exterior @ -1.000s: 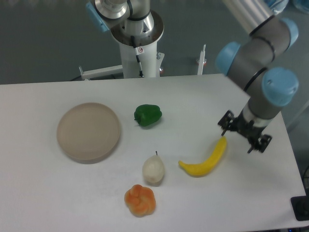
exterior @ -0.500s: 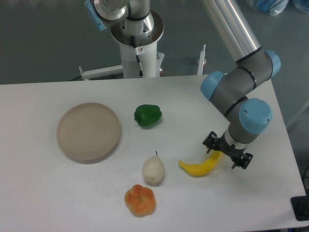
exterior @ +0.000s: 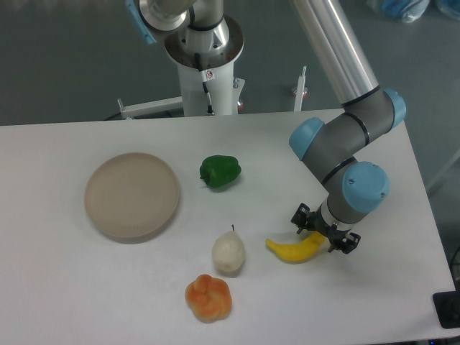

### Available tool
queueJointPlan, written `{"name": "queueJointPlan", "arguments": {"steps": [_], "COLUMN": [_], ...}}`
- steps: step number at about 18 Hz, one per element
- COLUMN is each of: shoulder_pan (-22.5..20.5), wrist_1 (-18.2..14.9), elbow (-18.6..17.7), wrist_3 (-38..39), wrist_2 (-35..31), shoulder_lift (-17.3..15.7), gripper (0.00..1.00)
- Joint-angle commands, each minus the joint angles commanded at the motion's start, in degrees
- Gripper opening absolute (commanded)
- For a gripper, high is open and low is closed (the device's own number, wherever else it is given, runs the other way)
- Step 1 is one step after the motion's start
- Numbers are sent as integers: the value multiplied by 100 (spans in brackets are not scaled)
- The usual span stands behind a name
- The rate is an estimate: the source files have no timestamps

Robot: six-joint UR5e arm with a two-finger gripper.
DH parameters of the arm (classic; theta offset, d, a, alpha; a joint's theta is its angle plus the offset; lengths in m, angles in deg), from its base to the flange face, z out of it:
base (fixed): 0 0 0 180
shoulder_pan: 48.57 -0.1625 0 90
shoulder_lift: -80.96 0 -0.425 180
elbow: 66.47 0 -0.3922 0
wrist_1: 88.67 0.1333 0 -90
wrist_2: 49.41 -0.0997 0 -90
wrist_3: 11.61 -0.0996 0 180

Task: Pick up the banana from the table
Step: 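Close the gripper around the banana, then lift the held banana up off the table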

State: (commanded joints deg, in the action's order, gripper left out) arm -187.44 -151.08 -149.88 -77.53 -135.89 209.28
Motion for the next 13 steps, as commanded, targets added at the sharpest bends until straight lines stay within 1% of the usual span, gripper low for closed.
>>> {"name": "queueJointPlan", "arguments": {"steps": [1, 4, 6, 7, 9, 11, 13], "shoulder_pan": [0, -26, -70, -79, -62, -53, -61], "wrist_1": [0, -9, -17, -44, -87, -219, -456], "elbow": [17, 88, 105, 97, 62, 9, 96], "wrist_3": [-9, 9, -18, -44, 9, -52, -114], "wrist_2": [0, 9, 9, 9, -9, -9, 9], "shoulder_lift": [-17, -149, -342, -456, -728, -1036, -1195], "gripper": [1, 1, 1, 4, 4, 4, 4]}}
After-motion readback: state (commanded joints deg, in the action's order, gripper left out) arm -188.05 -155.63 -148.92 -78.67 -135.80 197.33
